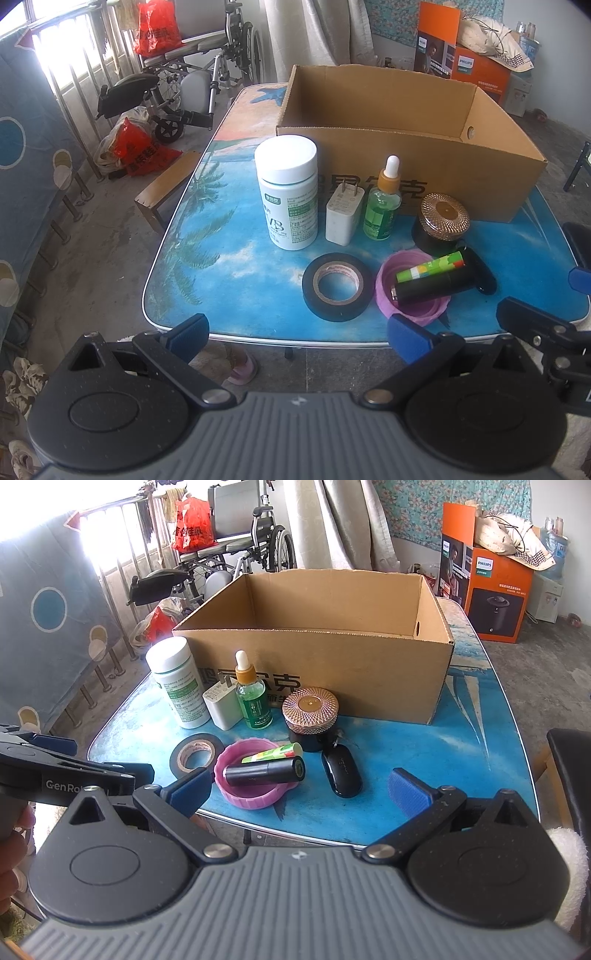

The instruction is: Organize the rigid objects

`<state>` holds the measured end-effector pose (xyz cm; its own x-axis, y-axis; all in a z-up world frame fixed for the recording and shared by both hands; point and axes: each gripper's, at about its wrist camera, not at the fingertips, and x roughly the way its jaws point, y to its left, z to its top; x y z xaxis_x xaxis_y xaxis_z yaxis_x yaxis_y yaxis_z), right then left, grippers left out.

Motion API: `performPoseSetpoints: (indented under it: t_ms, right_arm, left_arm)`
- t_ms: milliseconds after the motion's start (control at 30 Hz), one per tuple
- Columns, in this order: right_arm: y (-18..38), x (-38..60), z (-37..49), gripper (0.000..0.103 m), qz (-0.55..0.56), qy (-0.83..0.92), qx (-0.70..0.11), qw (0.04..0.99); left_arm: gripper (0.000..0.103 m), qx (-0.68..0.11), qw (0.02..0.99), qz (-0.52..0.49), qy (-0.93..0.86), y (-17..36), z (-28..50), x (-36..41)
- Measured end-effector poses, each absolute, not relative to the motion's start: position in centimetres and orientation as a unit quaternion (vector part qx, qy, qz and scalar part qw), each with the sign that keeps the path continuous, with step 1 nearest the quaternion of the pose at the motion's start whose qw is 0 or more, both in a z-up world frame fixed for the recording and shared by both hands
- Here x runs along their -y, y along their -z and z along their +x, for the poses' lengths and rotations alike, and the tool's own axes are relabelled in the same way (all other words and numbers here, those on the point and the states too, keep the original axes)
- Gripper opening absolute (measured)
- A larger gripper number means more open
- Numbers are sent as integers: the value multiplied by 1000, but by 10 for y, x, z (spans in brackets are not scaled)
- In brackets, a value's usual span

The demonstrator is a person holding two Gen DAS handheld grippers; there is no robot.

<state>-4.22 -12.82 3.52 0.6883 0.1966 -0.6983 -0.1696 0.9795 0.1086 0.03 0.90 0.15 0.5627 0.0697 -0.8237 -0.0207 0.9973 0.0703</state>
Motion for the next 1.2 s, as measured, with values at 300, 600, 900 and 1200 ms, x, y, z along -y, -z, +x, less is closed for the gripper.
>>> performPoseSetpoints:
  t_ms: [300, 600, 900, 1200]
  right_arm:
    - [-40, 147, -40, 102, 57, -118, -351, 927]
    - [-28, 187, -38, 102, 176, -117, -320, 924]
    - [4, 182, -16, 82, 255, -163, -358, 883]
    - [36, 174, 11, 55, 277, -164, -397, 859]
  left_arm:
    - [103, -443, 896, 22, 7, -4, 0, -9]
    - [103, -415, 899, -24, 137, 5, 10, -4]
    - [84, -392, 894, 65, 205, 20, 19, 32]
    - [59, -379, 884, 149, 228, 37, 18, 64]
